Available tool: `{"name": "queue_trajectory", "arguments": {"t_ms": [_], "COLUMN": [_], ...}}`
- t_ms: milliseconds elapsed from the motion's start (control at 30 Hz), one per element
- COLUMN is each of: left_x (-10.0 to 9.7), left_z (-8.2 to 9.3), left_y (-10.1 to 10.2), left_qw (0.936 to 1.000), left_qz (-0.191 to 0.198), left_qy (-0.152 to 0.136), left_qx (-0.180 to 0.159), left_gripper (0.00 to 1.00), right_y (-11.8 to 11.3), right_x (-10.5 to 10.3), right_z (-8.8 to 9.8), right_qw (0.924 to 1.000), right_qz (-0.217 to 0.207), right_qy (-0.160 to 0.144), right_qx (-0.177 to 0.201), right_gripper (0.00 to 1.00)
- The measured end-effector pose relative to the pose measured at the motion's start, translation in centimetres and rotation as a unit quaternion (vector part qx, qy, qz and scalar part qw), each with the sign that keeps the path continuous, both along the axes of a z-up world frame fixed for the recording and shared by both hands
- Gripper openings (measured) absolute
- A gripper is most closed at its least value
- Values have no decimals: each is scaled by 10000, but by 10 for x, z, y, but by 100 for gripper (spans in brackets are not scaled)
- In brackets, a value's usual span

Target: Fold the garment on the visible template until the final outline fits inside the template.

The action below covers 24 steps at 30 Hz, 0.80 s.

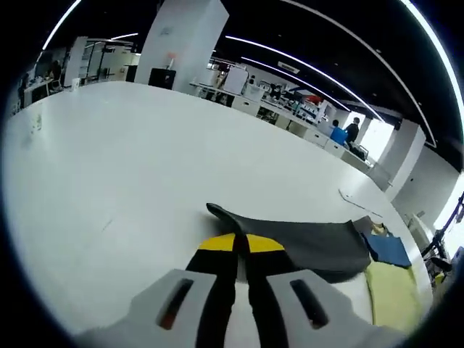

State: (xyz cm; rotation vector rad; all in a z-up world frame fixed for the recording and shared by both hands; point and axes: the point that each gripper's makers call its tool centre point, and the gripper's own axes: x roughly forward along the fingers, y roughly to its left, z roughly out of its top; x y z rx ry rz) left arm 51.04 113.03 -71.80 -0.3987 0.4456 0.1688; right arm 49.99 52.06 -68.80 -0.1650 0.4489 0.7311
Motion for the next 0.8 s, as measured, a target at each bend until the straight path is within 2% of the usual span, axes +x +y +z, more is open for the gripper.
{"name": "queue_trajectory", "arguments": {"t_ms": [133, 233, 300, 500, 567, 733, 800], "left_x": [13, 24, 29, 52, 60, 79, 88], "left_z": [34, 61, 70, 85, 91, 104, 104], "left_y": [-18, -45, -57, -107, -131, -181, -198], "left_qw": [9963, 9903, 9894, 9822, 9759, 9634, 9607], "left_qz": [-65, -446, -605, -1266, -1608, -2206, -2327], "left_qy": [-713, -1106, -1180, -1259, -1300, -1376, -1351], "left_qx": [-469, -718, -593, -584, -696, -658, -686], "left_gripper": [0, 0, 0, 0, 0, 0, 0], "right_y": [1, 3, 4, 5, 3, -3, -6], "right_x": [-1, -1, -2, -5, -6, -7, -7], "right_z": [-1, 1, 2, 1, 0, -1, -1], "right_qw": [10000, 9999, 9998, 9996, 9994, 9990, 9988], "right_qz": [26, 3, -20, -43, -84, -183, -216], "right_qy": [-2, -8, -23, -40, -29, -3, -20], "right_qx": [18, 151, 216, 283, 326, 415, 445], "right_gripper": [90, 91, 91, 91, 91, 90, 90]}}
